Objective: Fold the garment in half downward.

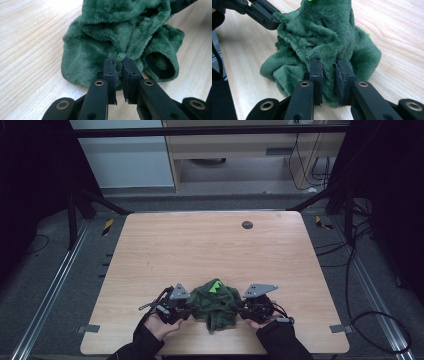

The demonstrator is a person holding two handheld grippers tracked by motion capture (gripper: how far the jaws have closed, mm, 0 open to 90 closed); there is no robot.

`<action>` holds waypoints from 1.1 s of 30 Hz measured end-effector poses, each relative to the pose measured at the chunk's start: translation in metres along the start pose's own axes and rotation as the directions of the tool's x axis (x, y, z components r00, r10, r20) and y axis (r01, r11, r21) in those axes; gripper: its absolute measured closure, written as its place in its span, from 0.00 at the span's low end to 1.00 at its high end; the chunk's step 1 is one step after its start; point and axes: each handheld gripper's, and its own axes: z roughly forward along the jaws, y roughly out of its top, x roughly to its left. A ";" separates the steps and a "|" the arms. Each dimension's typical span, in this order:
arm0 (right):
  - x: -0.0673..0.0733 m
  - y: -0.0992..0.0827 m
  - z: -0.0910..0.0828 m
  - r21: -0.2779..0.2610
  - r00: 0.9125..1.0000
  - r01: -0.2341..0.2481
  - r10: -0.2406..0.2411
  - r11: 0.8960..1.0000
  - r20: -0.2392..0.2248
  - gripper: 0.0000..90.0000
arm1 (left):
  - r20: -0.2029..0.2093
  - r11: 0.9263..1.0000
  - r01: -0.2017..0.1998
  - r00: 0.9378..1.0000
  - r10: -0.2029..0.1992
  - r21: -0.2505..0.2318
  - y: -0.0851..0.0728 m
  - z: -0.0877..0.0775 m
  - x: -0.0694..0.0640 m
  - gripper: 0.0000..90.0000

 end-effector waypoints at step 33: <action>0.004 -0.021 0.004 0.099 0.999 -0.038 0.039 0.994 -0.008 0.91 | 0.037 0.996 -0.025 0.999 0.022 0.083 -0.017 0.011 -0.013 0.92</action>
